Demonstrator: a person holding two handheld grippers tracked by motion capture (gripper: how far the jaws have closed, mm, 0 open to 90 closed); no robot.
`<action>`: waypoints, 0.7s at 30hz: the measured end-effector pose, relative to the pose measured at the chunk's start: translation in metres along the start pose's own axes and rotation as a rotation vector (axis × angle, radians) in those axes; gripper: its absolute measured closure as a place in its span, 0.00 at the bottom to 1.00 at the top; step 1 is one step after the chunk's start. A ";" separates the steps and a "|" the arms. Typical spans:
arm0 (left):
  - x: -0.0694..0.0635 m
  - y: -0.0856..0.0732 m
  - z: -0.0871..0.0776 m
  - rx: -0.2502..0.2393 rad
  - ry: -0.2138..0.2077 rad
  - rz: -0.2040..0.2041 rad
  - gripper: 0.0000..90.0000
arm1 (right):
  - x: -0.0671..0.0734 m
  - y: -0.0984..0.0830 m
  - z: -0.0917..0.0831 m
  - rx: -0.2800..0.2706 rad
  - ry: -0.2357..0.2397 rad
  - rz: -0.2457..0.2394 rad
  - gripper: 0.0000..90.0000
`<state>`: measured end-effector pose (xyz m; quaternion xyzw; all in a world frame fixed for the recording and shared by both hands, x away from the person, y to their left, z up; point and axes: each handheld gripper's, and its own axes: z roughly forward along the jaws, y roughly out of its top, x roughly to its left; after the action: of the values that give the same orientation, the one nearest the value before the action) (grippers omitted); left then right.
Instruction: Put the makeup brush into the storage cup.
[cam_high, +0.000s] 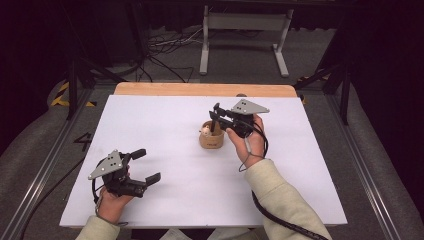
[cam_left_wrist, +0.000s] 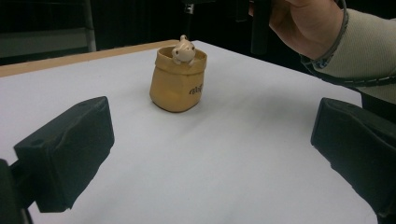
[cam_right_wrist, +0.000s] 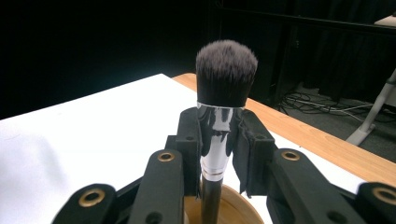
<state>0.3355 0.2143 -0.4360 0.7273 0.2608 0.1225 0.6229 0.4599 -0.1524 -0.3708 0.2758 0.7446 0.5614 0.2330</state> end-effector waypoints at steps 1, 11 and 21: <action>0.000 0.000 0.000 0.003 -0.002 0.001 0.00 | -0.001 -0.001 0.001 -0.002 0.001 0.007 0.81; -0.002 -0.001 0.002 0.011 -0.009 0.005 0.00 | 0.000 -0.009 0.004 0.005 0.006 0.036 0.80; -0.002 -0.001 0.004 0.012 -0.015 0.001 0.00 | -0.003 -0.010 -0.010 -0.059 0.034 0.129 0.43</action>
<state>0.3355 0.2105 -0.4378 0.7321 0.2565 0.1157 0.6204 0.4544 -0.1636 -0.3781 0.3068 0.7122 0.6016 0.1918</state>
